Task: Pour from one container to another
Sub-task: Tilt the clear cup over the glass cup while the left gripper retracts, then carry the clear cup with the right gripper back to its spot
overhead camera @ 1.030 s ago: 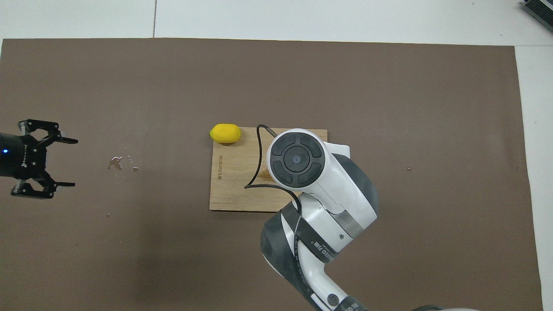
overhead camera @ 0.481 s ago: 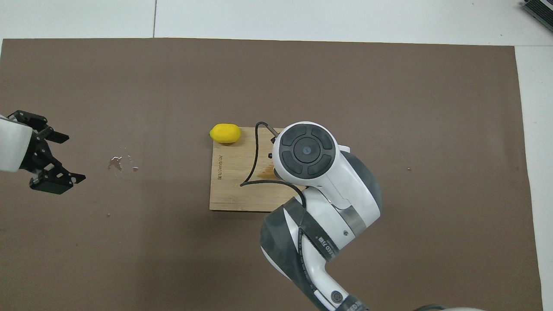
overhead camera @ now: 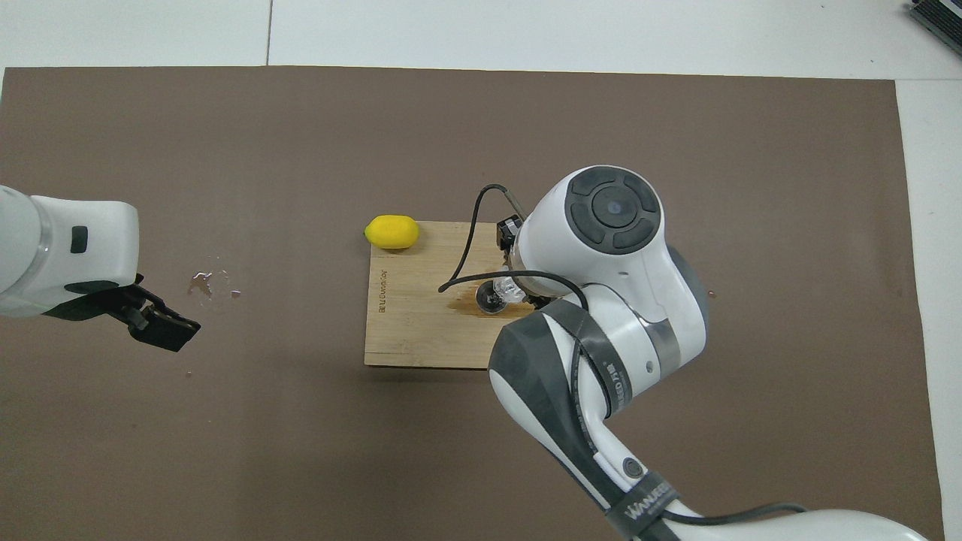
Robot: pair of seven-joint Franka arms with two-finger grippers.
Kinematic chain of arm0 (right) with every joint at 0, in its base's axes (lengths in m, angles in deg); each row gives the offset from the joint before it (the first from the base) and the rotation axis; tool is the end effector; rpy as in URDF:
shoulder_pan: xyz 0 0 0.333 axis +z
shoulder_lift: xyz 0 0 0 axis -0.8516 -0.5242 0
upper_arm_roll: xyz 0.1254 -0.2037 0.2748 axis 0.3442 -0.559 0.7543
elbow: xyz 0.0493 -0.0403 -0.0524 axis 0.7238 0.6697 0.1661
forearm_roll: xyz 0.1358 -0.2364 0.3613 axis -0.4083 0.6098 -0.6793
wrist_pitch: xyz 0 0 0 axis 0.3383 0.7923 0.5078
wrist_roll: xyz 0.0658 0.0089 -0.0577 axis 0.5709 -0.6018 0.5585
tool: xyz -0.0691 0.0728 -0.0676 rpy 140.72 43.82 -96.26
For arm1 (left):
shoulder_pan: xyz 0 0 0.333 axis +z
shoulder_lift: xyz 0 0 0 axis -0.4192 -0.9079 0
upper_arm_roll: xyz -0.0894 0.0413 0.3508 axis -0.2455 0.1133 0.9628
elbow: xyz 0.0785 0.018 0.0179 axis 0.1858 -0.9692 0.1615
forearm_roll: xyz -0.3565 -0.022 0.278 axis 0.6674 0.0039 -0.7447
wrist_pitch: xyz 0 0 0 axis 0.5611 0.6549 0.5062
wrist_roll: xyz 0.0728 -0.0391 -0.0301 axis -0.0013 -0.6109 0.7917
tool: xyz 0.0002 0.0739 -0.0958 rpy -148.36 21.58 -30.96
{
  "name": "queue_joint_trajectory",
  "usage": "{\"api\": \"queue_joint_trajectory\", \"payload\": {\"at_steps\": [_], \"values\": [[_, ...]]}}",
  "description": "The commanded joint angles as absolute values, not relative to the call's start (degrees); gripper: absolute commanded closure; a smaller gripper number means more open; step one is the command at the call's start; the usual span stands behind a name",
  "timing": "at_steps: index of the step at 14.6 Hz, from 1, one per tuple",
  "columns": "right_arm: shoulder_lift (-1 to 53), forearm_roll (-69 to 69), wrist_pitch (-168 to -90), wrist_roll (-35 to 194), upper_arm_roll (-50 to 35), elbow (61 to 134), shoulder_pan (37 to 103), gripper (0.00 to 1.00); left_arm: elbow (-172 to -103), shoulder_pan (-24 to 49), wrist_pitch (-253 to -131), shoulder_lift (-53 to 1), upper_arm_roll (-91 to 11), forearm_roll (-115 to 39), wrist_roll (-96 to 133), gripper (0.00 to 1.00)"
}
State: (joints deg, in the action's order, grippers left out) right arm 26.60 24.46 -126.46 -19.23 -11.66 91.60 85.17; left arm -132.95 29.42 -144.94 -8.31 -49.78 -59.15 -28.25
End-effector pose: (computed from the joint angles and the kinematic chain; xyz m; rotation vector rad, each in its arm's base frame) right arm 0.6108 0.3555 0.4555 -2.5942 1.5967 0.1169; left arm 0.5545 -0.0982 0.5991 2.8959 -1.0309 -0.1483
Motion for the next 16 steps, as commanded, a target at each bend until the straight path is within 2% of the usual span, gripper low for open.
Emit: {"api": "queue_joint_trajectory", "payload": {"at_steps": [1,11,16], "values": [[26.18,19.48,-125.63,-16.82,-11.14,91.63,82.04,1.0,-133.08,28.39,-143.56,-7.51,-49.15,-61.48,-22.7,0.0],[28.29,-11.98,-127.82,5.4,-11.14,105.24,61.3,1.0,-133.08,29.53,-144.44,-7.51,-48.45,-62.37,-21.71,0.0],[26.89,-16.93,-125.46,17.89,-11.14,108.77,52.78,1.0,-133.08,29.44,-144.43,-7.51,-48.45,-62.37,-21.71,0.0]]}}
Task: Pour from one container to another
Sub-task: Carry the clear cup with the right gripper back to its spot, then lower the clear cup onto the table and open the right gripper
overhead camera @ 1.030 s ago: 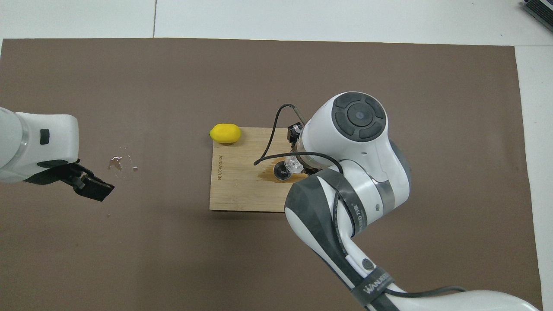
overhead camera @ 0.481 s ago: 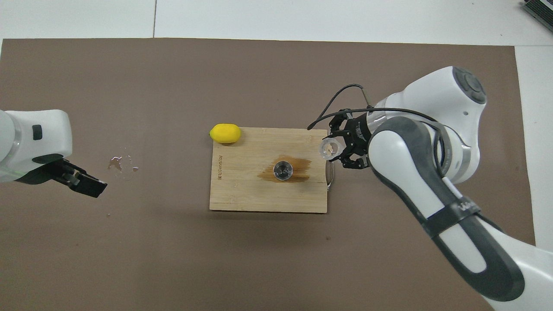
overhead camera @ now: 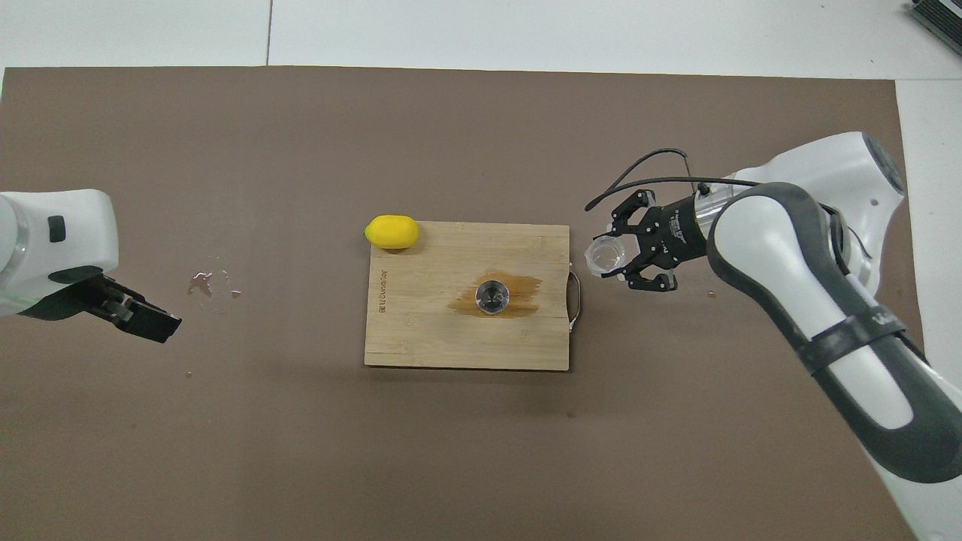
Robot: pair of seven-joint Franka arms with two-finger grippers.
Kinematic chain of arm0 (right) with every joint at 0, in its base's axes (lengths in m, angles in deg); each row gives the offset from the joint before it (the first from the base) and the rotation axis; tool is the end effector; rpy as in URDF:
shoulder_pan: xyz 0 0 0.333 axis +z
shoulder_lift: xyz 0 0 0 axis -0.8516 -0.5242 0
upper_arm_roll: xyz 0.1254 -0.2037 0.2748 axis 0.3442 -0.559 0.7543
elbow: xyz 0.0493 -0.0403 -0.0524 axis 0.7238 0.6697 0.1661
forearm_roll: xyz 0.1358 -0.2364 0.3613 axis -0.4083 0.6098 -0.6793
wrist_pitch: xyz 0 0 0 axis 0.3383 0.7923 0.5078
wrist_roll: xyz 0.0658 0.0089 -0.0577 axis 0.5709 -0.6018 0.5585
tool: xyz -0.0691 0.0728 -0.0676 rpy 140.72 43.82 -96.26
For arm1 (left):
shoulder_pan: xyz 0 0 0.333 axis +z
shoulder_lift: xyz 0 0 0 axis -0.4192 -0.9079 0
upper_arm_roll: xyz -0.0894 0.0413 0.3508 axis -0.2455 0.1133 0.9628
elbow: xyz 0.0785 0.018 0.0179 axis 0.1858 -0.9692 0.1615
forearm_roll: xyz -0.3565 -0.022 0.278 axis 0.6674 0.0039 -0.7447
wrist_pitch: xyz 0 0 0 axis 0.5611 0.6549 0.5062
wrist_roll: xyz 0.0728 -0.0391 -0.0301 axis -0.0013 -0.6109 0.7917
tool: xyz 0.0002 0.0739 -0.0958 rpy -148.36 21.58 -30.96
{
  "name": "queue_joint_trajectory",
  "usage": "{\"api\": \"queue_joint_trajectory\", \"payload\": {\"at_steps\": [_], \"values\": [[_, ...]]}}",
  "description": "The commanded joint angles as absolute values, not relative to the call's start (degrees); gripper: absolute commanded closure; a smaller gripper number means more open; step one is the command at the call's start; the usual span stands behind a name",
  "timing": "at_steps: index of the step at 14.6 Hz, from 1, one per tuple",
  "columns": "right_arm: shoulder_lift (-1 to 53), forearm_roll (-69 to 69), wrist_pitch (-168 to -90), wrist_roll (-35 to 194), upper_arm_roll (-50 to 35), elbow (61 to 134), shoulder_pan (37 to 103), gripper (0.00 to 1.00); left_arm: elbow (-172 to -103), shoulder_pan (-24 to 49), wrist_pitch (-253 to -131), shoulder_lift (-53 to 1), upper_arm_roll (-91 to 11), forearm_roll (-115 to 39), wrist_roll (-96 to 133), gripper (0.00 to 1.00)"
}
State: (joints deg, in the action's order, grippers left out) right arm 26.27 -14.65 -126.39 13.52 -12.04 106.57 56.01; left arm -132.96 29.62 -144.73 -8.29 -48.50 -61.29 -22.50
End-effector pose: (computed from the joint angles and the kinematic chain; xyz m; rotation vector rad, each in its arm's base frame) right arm 0.6470 0.0537 0.3377 -1.9306 1.6798 0.6938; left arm 0.5566 -0.0787 0.5992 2.9887 -0.8610 -0.1669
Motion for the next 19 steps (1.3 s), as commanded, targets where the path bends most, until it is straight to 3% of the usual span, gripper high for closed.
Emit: {"api": "queue_joint_trajectory", "payload": {"at_steps": [1,8,12,13,15,16,17,19], "values": [[26.01,-16.93,-124.23,19.74,-11.14,108.77,50.67,1.0,-133.08,29.44,-144.43,-7.51,-48.45,-62.37,-21.71,0.0],[20.73,-16.84,-121.14,31.0,-11.32,108.33,42.57,1.0,-133.78,29.88,-149.43,-7.6,-47.92,-62.37,-9.6,0.0],[20.82,-16.75,-122.11,30.31,-11.49,108.86,41.16,1.0,-133.08,24.1,-149.88,-8.83,-40.3,-62.37,-9.67,0.0],[20.91,-16.49,-122.72,30.21,-11.58,109.38,41.16,0.88,-133.08,23.12,-149.97,-9.35,-39.58,-62.54,-9.67,0.0],[21.17,-16.14,-124.74,30.3,-11.75,110.09,40.98,0.53,-132.73,23.11,-150.41,-9.45,-39.57,-63.86,-9.67,0.0],[21.69,-16.14,-125.36,31.0,-11.75,110.44,40.81,0.3,-132.64,23.11,-150.76,-9.79,-39.57,-63.95,-9.76,0.0],[22.74,-15.79,-125.45,30.92,-11.75,110.88,40.63,0.17,-130.73,23.29,-150.85,-11.71,-39.57,-63.95,-9.76,0.0],[24.33,-15.0,-125.63,30.92,-11.75,111.32,40.89,0.06,-126.94,23.55,-148.75,-14.01,-39.66,-63.95,-9.76,0.0]]}}
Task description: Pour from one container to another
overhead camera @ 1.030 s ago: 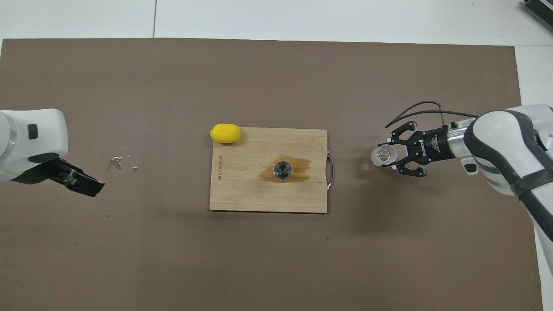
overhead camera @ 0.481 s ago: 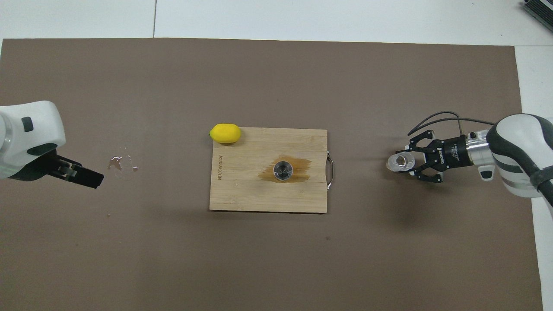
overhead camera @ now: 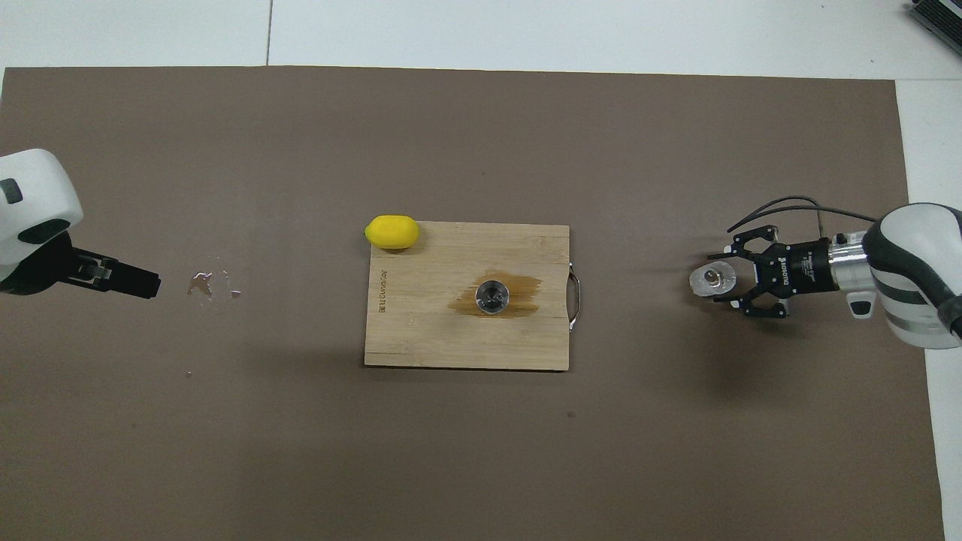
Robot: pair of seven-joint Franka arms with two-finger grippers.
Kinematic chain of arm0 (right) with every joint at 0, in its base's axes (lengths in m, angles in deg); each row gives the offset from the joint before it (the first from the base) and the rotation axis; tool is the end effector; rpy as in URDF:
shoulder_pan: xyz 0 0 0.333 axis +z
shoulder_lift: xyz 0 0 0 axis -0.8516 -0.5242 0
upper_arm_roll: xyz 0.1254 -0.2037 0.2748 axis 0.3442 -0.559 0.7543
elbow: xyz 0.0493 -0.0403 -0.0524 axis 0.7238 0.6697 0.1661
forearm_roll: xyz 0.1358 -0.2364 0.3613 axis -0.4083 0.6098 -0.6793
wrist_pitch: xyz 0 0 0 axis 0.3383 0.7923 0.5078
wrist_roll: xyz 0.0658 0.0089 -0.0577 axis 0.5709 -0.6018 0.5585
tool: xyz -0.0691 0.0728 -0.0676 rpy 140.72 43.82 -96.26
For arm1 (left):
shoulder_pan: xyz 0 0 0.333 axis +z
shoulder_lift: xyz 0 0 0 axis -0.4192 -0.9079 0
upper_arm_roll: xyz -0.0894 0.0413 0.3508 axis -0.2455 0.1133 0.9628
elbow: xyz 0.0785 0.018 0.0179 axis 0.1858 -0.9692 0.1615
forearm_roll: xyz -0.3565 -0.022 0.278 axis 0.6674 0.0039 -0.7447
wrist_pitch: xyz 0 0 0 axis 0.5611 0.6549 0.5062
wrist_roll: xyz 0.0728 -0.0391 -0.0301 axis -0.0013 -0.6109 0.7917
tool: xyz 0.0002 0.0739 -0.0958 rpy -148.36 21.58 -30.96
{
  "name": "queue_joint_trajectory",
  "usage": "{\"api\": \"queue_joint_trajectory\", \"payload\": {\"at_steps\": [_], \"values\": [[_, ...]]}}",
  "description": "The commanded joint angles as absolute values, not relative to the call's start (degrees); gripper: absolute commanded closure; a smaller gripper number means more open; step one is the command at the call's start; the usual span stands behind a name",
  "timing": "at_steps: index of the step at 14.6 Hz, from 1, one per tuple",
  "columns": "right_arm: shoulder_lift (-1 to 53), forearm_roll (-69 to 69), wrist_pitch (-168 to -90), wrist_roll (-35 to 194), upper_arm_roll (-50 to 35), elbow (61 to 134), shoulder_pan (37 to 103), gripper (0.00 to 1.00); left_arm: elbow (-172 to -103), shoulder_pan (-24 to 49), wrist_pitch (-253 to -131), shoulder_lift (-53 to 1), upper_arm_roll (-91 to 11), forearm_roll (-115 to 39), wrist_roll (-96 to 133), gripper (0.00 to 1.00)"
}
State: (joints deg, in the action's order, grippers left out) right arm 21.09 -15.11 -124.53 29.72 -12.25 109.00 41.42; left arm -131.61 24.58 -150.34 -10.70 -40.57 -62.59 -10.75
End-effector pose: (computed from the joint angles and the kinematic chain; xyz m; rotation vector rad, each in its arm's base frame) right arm 0.6192 -0.1041 0.2610 -1.8602 1.6518 0.6751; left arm 0.5857 -0.0448 0.5969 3.0946 -0.4823 -0.0432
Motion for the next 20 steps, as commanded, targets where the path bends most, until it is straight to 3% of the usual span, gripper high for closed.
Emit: {"api": "queue_joint_trajectory", "payload": {"at_steps": [1,6,10,14,20], "values": [[25.38,-13.52,-125.54,30.92,-11.75,111.32,41.24,0.04,-126.93,23.64,-148.22,-13.93,-39.66,-63.95,-9.76,0.0],[30.92,2.64,-125.36,32.23,-11.58,111.06,47.82,0.02,-127.72,23.73,-149.44,-14.1,-39.57,-63.95,-9.67,0.0],[31.72,19.85,-125.62,38.81,-11.4,109.83,56.0,0.01,-127.54,23.82,-149.89,-14.72,-39.57,-63.95,-9.67,0.0],[32.07,29.04,-125.45,45.05,-10.96,106.41,58.03,0.01,-127.72,25.14,-149.45,-14.46,-40.27,-63.95,-9.59,0.0],[41.2,31.24,-120.99,57.18,-11.66,102.46,56.1,0.01,-128.25,26.1,-149.18,-14.02,-40.63,-63.95,-8.71,0.0]]}}
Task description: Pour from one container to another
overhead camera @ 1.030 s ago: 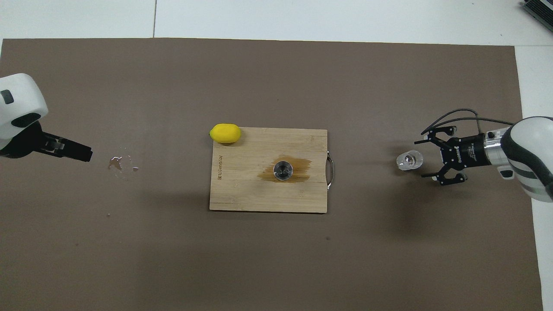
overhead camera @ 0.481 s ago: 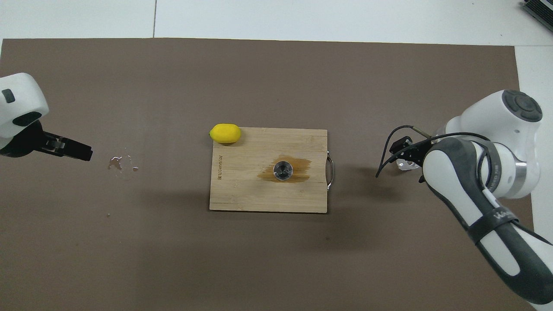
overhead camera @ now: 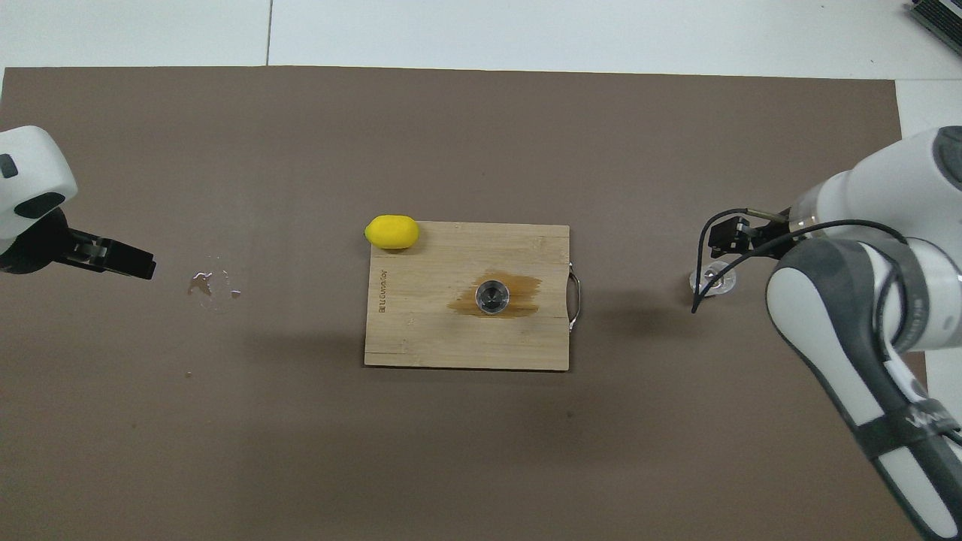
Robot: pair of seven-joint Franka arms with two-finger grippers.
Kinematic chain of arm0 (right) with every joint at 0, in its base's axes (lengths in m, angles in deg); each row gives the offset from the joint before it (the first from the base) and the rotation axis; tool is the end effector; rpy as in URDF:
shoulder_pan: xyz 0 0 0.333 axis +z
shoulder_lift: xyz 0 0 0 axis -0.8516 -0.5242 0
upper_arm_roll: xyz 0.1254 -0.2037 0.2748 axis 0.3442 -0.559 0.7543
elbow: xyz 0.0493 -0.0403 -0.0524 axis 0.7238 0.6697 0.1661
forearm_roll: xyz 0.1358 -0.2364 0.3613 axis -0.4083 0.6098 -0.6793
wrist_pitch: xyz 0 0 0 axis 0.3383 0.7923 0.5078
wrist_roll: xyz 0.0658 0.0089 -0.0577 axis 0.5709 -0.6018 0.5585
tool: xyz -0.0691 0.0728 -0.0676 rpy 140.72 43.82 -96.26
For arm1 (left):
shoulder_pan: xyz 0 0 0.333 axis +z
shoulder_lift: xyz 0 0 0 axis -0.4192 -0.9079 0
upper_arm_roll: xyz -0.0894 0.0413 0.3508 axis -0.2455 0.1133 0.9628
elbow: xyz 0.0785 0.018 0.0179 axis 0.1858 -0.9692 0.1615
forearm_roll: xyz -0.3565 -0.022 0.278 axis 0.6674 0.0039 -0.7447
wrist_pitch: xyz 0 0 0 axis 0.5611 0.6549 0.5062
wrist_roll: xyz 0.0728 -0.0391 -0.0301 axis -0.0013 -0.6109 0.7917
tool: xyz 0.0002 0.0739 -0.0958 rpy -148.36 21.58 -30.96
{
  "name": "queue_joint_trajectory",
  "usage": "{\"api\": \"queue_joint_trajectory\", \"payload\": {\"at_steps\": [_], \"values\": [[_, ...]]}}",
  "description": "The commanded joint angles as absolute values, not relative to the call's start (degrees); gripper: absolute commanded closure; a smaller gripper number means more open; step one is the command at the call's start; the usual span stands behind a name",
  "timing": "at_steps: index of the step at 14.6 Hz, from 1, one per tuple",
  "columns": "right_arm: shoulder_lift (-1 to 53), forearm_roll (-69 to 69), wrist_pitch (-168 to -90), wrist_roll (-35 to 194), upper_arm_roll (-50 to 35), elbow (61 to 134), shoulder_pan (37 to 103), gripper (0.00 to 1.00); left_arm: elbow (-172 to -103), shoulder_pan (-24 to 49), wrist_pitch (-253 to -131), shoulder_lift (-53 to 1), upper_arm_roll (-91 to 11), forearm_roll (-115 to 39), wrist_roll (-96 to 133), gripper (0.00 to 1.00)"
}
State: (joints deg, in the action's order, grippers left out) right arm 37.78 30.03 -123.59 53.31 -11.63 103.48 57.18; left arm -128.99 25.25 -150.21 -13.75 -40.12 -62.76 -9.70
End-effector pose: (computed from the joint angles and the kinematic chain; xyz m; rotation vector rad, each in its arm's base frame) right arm 0.6300 0.0205 0.4707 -3.0995 0.4436 0.0343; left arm 0.6050 -0.0331 0.5895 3.1011 -0.4243 -0.0581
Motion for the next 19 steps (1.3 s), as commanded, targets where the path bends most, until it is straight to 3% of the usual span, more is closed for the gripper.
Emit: {"api": "queue_joint_trajectory", "payload": {"at_steps": [1,3,9,13,19], "values": [[41.38,31.24,-117.84,57.72,-11.75,99.83,56.01,0.01,-128.25,26.28,-149.18,-14.02,-40.71,-63.95,-8.62,0.0],[41.04,31.67,-110.37,58.07,-11.58,92.81,54.79,0.01,-127.99,26.54,-149.09,-13.93,-40.98,-63.95,-8.01,0.0],[38.93,34.22,-99.18,64.39,-11.32,81.19,53.99,0.01,-127.81,26.98,-148.21,-13.23,-41.24,-63.95,-7.65,0.0],[39.71,32.73,-95.4,64.4,-10.96,82.23,55.56,0.01,-128.07,26.98,-148.21,-13.23,-41.24,-63.95,-7.65,0.0],[39.71,31.76,-96.62,64.14,-10.96,82.32,56.54,0.01,-127.28,26.98,-146.81,-13.14,-40.98,-63.95,-7.65,0.0]]}}
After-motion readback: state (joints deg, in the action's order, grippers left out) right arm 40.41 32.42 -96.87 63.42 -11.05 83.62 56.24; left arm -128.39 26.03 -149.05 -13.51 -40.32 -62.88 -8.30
